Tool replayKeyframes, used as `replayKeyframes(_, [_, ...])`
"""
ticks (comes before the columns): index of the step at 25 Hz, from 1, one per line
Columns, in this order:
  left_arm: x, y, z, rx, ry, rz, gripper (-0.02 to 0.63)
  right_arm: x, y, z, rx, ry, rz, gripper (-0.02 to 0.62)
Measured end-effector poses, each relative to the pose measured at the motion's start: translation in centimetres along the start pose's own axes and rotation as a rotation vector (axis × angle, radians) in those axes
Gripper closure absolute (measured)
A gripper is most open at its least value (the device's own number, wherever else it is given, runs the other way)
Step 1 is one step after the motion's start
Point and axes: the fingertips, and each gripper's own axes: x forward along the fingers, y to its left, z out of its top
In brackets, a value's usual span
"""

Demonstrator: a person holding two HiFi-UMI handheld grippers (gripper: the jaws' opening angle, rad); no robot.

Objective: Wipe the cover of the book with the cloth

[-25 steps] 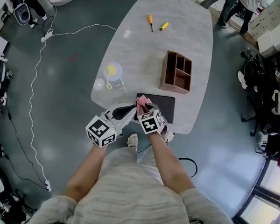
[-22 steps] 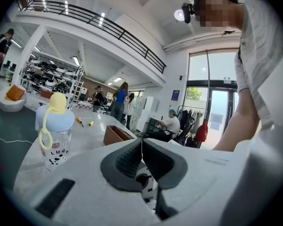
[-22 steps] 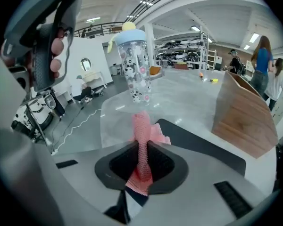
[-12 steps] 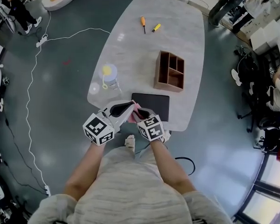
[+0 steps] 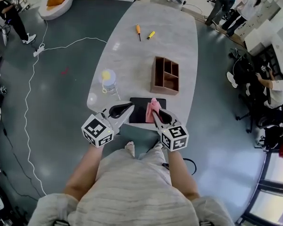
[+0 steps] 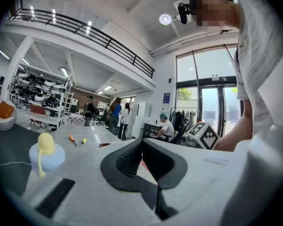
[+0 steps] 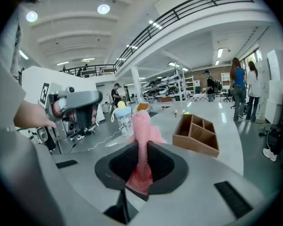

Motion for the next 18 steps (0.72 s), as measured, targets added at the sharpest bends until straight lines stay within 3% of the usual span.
replayKeyframes(7, [-0.6,-1.5,1.4,0.055,0.014,-0.051,0.591,-6.0,-2.0,3.9,-0.051,-0.133,-0.103,0.546])
replayKeyframes(18, [-0.3,-3.3,2.6,0.086,0.002,-0.116,0.591,-9.6,-1.1,6.6,-0.053,-0.234,-0.116,0.546])
